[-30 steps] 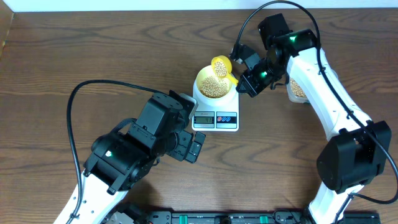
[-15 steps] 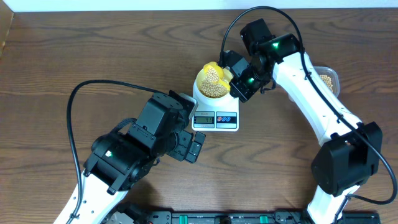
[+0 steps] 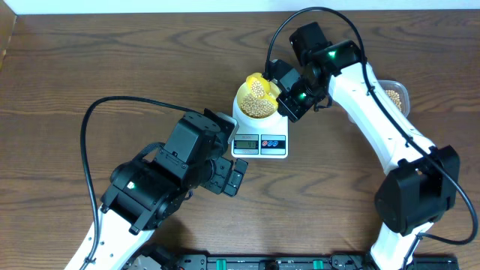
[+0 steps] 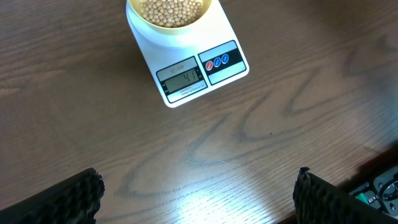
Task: Scoop item into bowl and weigh 50g on scale
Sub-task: 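Tip the scoop slowly over the bowl, pouring soybeans while the scale reads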
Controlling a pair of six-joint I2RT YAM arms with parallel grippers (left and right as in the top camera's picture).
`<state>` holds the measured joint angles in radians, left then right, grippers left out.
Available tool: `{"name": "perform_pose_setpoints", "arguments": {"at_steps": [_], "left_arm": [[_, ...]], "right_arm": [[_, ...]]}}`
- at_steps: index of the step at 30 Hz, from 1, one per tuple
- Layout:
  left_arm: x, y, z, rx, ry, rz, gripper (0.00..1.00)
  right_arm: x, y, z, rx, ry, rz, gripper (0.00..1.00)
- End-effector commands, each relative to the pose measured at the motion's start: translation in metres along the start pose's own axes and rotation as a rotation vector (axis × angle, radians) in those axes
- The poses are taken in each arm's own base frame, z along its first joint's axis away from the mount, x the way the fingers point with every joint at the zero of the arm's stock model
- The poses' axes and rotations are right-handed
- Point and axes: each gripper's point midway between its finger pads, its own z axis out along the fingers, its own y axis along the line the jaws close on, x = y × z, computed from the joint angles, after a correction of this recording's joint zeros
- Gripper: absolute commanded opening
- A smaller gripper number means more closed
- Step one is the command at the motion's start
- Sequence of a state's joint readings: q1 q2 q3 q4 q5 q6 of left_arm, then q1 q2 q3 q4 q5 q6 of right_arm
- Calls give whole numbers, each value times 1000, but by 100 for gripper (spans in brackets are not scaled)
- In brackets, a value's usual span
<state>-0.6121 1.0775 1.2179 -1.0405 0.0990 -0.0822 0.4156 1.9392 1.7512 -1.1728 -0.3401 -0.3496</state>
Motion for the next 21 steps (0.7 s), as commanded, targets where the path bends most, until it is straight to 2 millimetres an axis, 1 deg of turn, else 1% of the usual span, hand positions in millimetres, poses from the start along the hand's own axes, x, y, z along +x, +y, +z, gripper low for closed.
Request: {"name": "perform_pose_setpoints", "arguments": {"at_steps": [1,17,21], "left_arm": [[-3,0,-3,-2,-10,-8,100],[-3,0,-3,-2,-10,-8,100],[-3,1,-3,-2,-10,-7,100]], "right_arm": [[-2,-3,5,-4,5,17,1],[0,-4,4,-1,12,28,1],[7,-9,4,61,54,20,1]]}}
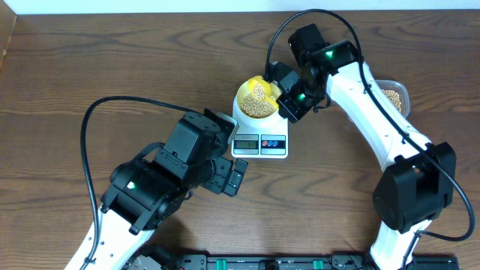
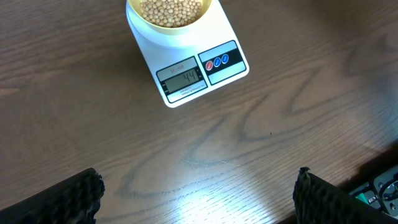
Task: Scoop item into bowl and weigh 50g on scale
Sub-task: 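Tip the scoop slowly over the bowl, pouring soybeans while the scale reads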
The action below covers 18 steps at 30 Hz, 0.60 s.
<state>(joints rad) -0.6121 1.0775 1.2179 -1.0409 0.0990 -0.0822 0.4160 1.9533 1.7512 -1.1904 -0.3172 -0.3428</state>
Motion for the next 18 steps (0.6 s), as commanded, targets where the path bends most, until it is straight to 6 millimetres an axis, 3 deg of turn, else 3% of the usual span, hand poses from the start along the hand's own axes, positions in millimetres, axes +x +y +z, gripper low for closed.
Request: {"name": "perform_pose_setpoints", "arguments": {"at_steps": [1,18], "left_arm": [[-3,0,-3,-2,-11,-7,100],[-3,0,-3,-2,-10,-8,100]], "right_arm": [[1,-6,-1,63,25,1,1],[1,-1,1,63,30,-15,1]]}}
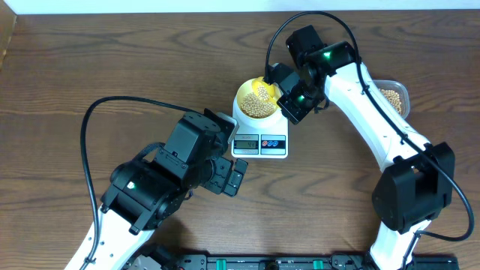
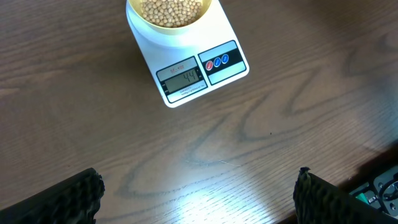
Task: Scoop item into bowl and weigh 50g on scale
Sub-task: 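Tip the scoop slowly over the bowl, pouring soybeans while the scale reads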
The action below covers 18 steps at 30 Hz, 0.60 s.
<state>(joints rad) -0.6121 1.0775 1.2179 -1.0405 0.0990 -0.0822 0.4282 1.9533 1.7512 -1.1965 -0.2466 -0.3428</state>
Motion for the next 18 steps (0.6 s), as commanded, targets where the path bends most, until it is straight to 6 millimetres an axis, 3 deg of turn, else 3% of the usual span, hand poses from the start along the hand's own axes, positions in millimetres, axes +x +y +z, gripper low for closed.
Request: {"name": "perform_pose_setpoints", "arguments": {"at_steps": [1,18], "left_arm": [[-3,0,-3,-2,-10,-8,100],[-3,0,-3,-2,-10,-7,100]], "right_arm": [[-4,6,0,3,-1,-8,1],[-4,10,2,35,16,-39,1]]}}
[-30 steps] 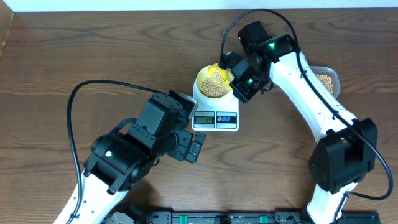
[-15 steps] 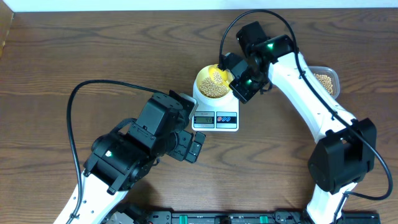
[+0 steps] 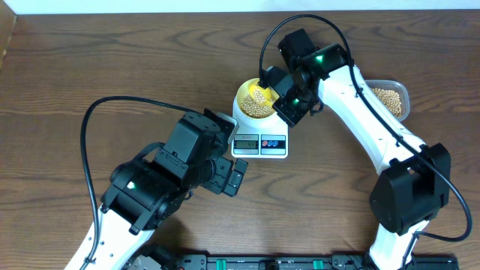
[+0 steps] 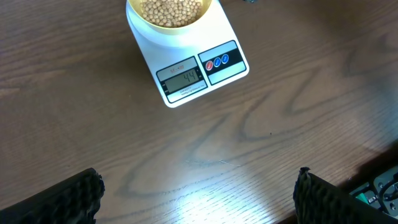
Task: Scoop item into bowl and weigh 50g on scale
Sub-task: 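Tip the scoop slowly over the bowl, pouring soybeans while the scale reads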
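Note:
A yellow bowl (image 3: 259, 105) of soybeans sits on the white scale (image 3: 259, 133). In the left wrist view the same bowl (image 4: 171, 12) tops the scale (image 4: 186, 62), whose display (image 4: 181, 79) reads 44. My right gripper (image 3: 271, 84) is at the bowl's right rim, shut on a yellow scoop (image 3: 256, 93) that is tipped over the beans. My left gripper (image 4: 196, 199) hangs open over bare table in front of the scale, nothing between its fingers (image 4: 56, 198).
A clear tub of soybeans (image 3: 391, 97) stands at the right edge behind the right arm. The left arm's body (image 3: 172, 176) fills the table's lower left. A black rail (image 3: 285, 262) runs along the front edge.
My right gripper and the scoop have shifted a little left, further over the bowl. The display still reads 44. The left gripper has not moved.
The scoop was held over the bowl with the display at 41. Then the reading was 44, the scoop still tipped at the bowl. It stayed 44 through the last moment and now, with the right gripper a bit further left. My left gripper stayed open and still.

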Controlling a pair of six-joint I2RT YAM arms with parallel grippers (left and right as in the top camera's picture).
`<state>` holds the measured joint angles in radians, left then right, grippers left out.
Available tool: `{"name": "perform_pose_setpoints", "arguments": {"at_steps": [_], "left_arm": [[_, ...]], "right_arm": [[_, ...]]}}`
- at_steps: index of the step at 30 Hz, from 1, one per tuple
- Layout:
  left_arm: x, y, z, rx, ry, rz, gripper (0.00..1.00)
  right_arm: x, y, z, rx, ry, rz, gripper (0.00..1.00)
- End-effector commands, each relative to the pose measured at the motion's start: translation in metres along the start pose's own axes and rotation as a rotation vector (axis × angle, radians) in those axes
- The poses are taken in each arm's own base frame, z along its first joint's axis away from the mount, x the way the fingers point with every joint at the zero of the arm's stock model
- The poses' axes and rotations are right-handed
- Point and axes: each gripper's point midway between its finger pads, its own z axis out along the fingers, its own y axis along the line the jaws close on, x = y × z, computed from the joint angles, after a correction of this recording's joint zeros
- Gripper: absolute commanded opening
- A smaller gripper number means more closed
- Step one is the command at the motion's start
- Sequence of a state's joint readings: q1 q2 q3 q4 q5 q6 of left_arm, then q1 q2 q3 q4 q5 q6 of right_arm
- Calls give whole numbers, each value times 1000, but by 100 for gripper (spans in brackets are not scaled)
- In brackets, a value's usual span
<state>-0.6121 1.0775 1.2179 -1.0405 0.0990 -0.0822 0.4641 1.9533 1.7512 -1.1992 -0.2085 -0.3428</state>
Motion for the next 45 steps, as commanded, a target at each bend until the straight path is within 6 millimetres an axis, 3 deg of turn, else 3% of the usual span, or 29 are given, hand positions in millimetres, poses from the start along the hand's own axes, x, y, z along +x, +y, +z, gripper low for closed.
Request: {"name": "perform_pose_setpoints", "arguments": {"at_steps": [1,45], "left_arm": [[-3,0,-3,-2,-10,-8,100],[-3,0,-3,-2,-10,-8,100]], "right_arm": [[-4,2,-1,8,-5,-5,1],[-5,3,-1,25,-2,-18,1]]}}
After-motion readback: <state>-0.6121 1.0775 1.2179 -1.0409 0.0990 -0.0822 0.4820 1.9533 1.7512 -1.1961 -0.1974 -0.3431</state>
